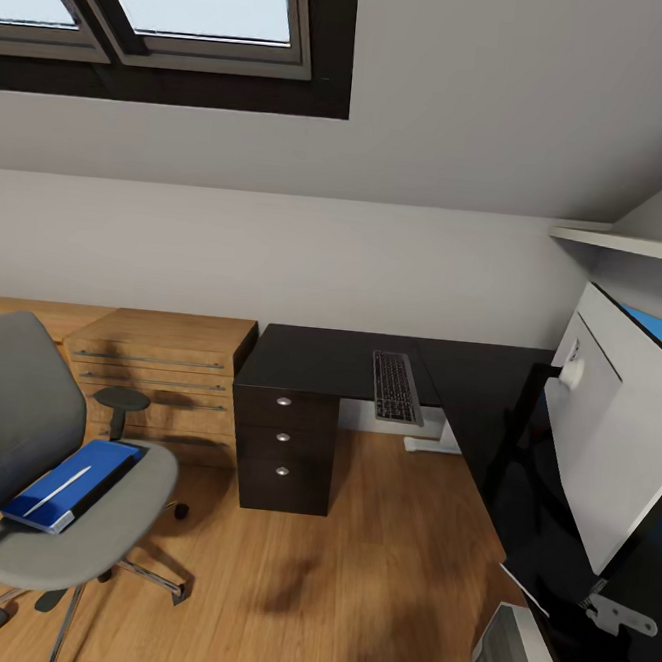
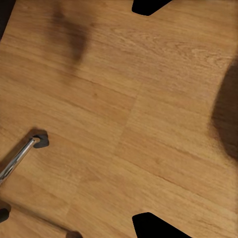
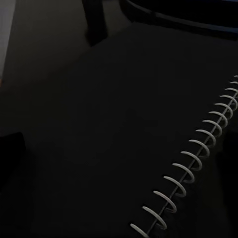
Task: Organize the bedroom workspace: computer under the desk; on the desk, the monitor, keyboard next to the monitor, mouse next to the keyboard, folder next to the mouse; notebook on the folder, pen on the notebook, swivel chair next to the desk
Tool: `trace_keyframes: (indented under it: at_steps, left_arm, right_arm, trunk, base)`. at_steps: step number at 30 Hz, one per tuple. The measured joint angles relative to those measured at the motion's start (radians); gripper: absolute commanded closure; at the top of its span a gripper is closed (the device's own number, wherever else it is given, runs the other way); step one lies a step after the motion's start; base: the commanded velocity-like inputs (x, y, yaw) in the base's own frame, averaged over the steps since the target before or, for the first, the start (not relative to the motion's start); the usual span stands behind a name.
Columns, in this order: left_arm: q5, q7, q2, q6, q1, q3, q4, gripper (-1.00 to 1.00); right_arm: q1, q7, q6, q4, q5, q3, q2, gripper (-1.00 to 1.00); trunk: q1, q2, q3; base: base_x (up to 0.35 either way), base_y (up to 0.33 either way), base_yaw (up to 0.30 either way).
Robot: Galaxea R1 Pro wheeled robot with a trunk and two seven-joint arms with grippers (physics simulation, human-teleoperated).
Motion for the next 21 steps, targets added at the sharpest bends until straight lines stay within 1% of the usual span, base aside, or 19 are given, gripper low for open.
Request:
trace_keyframes:
  at_steps: [21]
  left_arm:
    - [0.000, 0.000, 0.000, 0.000, 0.000, 0.000, 0.000, -1.00]
  right_arm:
    - [0.000, 0.004, 0.000, 0.000, 0.000, 0.000, 0.000, -1.00]
  trunk:
    - [0.000, 0.000, 0.000]
  base:
    - [0.000, 0.000, 0.000]
